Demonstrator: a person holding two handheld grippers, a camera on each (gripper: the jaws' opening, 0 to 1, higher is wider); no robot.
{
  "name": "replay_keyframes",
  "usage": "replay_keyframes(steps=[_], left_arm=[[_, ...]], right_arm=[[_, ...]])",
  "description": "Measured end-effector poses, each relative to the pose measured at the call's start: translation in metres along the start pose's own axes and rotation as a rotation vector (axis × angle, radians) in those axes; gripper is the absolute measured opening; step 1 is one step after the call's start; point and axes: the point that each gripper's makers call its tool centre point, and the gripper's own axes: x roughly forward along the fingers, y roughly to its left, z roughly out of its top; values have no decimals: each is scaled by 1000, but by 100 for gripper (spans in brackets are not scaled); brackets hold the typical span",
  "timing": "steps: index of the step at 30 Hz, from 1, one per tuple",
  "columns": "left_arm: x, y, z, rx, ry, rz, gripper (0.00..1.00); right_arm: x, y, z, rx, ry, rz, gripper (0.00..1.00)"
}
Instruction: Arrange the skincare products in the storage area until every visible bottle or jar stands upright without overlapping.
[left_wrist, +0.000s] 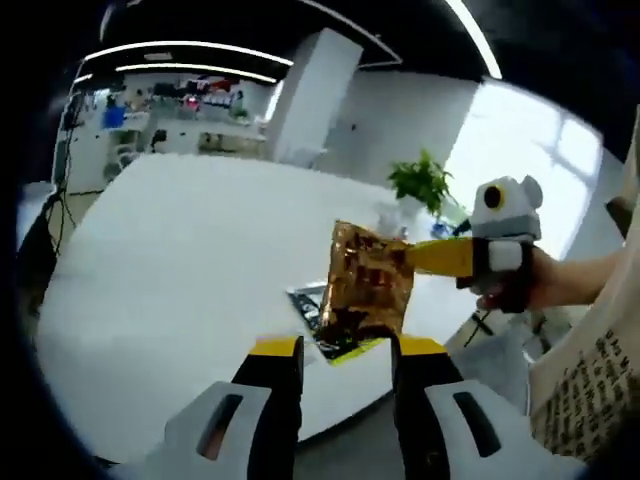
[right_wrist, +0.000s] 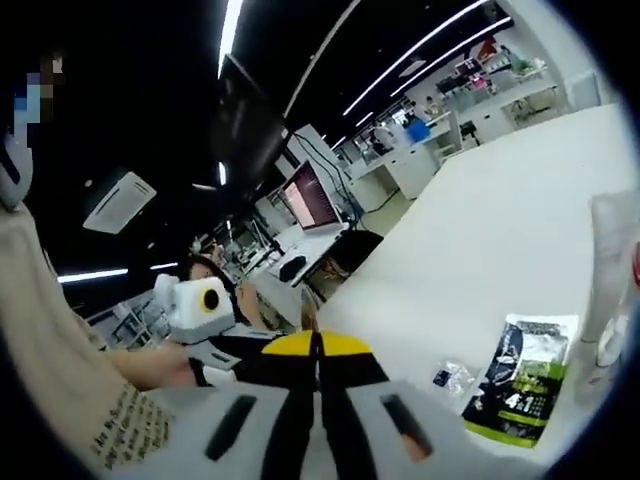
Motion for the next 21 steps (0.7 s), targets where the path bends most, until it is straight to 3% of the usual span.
replay_keyframes(steps=[4, 7, 9, 17, 18, 21], left_arm=[[-6, 3, 0, -38, -22, -29, 26], [-7, 6, 12, -149, -92, -67, 20], [-9, 18, 19, -197, -125, -53, 15], [1, 29, 20, -186, -66, -79, 2], [2, 28, 17, -229, -36, -94, 0], [8, 34, 19, -336, -44, -88, 0]], right_arm=[[5, -1, 4, 14, 1, 3, 1], [10, -3, 3, 20, 6, -3, 1], [14, -6, -1, 2, 33, -14, 1], [25, -23, -10, -8, 74, -60, 1], [27, -29, -9, -12, 75, -83, 1], [29, -40, -8, -33, 87, -118, 1]])
